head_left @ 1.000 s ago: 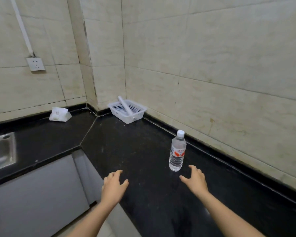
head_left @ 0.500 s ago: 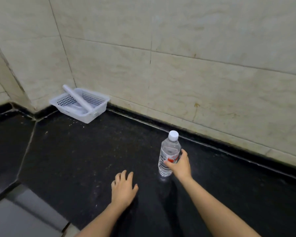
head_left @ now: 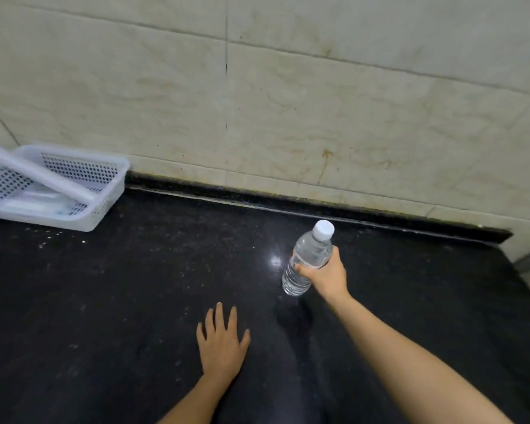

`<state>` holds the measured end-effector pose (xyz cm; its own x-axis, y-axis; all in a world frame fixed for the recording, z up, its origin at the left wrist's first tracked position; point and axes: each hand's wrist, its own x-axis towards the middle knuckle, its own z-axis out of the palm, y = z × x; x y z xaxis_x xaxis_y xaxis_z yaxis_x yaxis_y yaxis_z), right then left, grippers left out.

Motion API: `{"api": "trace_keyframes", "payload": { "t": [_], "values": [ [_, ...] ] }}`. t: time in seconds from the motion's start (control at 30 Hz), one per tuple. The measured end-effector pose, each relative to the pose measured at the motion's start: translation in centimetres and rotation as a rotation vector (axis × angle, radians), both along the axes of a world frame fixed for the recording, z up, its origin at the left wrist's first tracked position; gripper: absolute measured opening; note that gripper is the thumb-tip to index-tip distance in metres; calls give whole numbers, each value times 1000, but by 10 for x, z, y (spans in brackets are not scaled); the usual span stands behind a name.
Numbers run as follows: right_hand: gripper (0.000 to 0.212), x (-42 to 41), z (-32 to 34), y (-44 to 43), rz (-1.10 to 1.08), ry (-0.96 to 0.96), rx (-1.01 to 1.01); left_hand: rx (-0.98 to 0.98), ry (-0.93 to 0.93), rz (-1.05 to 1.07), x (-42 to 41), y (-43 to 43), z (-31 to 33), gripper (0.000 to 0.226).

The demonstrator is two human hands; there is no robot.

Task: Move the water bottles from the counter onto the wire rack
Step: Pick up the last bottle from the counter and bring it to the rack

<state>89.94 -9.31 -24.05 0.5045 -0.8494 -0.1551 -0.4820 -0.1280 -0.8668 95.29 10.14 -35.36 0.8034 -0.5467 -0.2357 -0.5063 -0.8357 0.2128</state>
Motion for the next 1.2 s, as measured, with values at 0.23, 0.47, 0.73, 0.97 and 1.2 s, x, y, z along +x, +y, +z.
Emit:
{"api": "trace_keyframes", "payload": {
  "t": [0.23,0.47,0.73,0.97,1.2],
  "values": [
    [60,-58,4,5,-129,-14,-21,-82,80,104,-13,-17,25,63],
    [55,-204,36,-28,-311,-68,-49,-175,27,-198,-89,-112,85,65],
    [58,-457,76,-61,-626,-109,-172,-266,-76,-567,-294,-229,139,65],
    [54,-657,103,-64,-837,-165,-216,-401,-113,-892,-497,-307,191,65],
    [53,-758,109,-99,-1009,-141,-268,-491,-244,-1053,-606,-396,227,68]
  ]
}}
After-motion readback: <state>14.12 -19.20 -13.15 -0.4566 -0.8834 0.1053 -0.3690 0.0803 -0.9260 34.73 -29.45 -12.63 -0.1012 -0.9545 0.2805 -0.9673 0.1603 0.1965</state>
